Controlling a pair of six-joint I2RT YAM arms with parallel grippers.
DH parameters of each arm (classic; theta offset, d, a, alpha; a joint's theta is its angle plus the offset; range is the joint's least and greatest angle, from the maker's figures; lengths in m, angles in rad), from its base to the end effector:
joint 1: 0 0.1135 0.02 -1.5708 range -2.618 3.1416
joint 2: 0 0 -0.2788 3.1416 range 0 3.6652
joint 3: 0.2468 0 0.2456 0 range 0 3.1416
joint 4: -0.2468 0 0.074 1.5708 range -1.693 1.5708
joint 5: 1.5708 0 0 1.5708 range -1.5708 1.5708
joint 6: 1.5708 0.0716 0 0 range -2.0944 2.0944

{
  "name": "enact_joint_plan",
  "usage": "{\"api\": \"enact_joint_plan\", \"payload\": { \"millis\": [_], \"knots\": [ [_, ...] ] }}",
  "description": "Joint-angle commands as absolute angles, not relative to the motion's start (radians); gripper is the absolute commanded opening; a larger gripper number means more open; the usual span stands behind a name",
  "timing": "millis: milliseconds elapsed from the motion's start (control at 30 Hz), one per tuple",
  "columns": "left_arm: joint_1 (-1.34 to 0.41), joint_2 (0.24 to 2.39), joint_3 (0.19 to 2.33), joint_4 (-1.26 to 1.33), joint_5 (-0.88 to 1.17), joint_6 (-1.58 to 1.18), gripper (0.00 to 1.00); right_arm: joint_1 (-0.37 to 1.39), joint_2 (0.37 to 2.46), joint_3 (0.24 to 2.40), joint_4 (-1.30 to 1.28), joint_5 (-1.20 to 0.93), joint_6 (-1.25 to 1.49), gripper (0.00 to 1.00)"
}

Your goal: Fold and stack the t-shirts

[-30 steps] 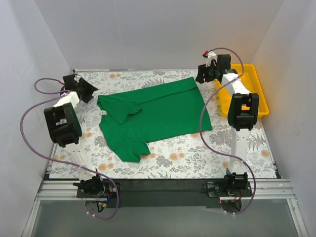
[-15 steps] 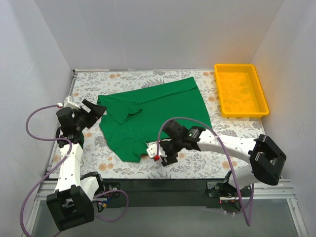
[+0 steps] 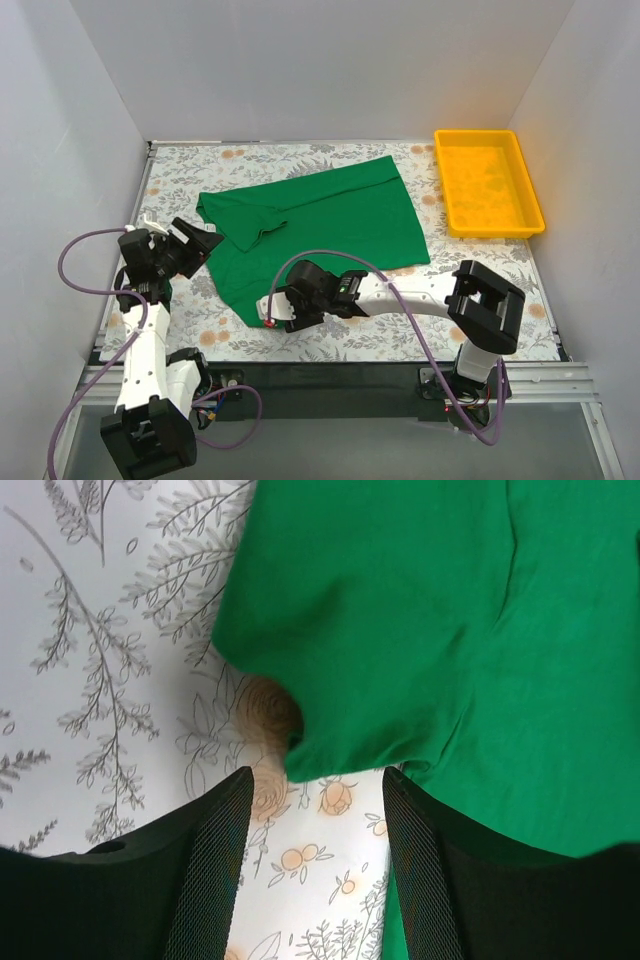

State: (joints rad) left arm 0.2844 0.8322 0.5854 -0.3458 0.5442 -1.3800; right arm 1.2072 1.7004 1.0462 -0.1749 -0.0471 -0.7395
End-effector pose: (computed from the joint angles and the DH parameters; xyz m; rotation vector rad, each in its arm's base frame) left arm 0.1929 0.0178 0.2441 -1.4706 1.8010 -1.1853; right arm 0.1319 0.3562 0.1854 -2.0104 1.3411 0.2731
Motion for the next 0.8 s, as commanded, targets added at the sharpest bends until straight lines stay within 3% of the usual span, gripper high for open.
{"api": "enact_joint_plan", "payload": {
  "millis": [0,433,567,667,767],
  "knots": [
    [0.284,0.804,0.638,-0.41,0.537,-1.361,0.7,1.219,1.718,1.109,-0.112,0.008,-0.698,0.61],
    [0.284,0.816,0.729,-0.485,0.479,-1.318,0.7,1.236,1.822,1.201,-0.094,-0.104,-0.68,0.51],
    [0.284,0.816,0.752,-0.508,0.453,-1.299,0.69,1.235,1.853,1.245,-0.094,-0.126,-0.676,0.34],
    [0.284,0.815,0.767,-0.52,0.44,-1.293,0.69,1.227,1.856,1.264,-0.095,-0.198,-0.657,0.05],
    [0.284,0.815,0.778,-0.528,0.436,-1.284,0.69,1.209,1.855,1.278,-0.095,-0.238,-0.626,0.01]
  ]
}}
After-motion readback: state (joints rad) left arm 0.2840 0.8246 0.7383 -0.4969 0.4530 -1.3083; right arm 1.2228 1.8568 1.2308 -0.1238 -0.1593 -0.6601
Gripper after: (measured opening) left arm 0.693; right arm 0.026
